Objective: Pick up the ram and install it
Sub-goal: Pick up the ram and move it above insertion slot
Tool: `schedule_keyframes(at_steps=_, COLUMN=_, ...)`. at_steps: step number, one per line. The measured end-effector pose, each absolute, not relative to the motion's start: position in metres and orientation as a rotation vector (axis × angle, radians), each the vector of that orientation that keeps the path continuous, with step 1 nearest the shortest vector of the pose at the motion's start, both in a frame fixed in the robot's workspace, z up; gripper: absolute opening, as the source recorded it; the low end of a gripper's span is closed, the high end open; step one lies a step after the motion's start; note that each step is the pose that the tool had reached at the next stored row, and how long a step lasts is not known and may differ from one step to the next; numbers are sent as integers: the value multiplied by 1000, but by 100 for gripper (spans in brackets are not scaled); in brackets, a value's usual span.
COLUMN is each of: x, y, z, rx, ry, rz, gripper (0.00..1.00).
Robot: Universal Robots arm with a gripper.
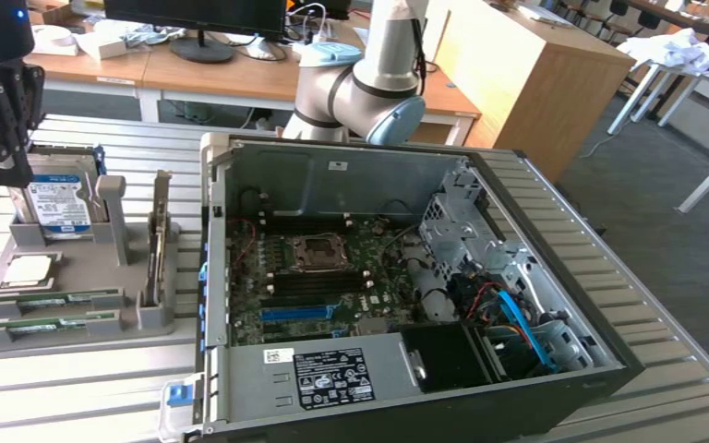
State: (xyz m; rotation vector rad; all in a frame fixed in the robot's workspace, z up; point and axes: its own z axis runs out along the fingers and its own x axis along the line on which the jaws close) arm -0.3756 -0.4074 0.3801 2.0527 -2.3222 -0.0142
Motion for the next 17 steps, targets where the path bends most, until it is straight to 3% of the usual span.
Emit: schedule_keyframes(at_steps=17, x=-376, y=-407, z=380, rx=2195, ry=-2185, rz=-6, gripper=10)
